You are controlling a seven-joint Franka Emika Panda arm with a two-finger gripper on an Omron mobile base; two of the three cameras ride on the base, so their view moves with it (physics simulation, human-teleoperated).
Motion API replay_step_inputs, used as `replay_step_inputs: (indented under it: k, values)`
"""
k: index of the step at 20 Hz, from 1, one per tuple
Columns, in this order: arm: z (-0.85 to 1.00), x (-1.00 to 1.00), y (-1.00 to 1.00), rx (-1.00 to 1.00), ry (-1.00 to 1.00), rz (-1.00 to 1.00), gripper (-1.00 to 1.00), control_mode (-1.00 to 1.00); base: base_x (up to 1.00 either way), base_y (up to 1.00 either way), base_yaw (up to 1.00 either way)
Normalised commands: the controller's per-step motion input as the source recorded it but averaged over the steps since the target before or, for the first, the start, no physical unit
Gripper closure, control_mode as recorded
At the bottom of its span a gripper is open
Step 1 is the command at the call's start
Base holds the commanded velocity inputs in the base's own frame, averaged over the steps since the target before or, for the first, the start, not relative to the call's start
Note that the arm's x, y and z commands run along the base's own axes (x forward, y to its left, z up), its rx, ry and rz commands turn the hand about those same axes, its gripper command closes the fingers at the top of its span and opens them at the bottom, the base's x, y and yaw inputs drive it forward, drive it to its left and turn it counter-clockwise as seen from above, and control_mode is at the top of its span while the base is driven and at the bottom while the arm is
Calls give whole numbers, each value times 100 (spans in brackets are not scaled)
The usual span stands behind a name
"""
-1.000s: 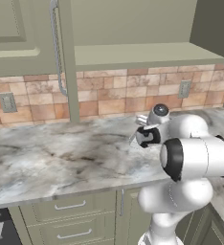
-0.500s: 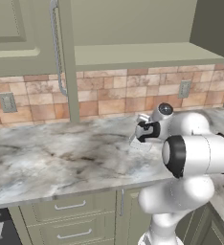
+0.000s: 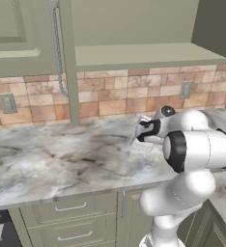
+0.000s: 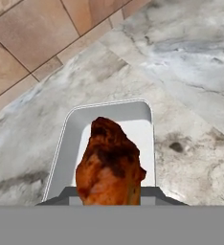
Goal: Retrieve the tupperware from the cabinet, then place the raw meat into the tupperware to avoid contamination.
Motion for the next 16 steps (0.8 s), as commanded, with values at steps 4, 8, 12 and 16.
replay_step_inputs:
  k: [4,8,12,16]
  values:
    - [-16,10,3,0,0,0,100,-100,0,0,0]
    - [-14,14,10,0,0,0,100,-100,0,0,0]
    - [-13,19,9,0,0,0,100,-100,0,0,0]
    - [-10,17,0,0,1,0,100,-100,0,0,0]
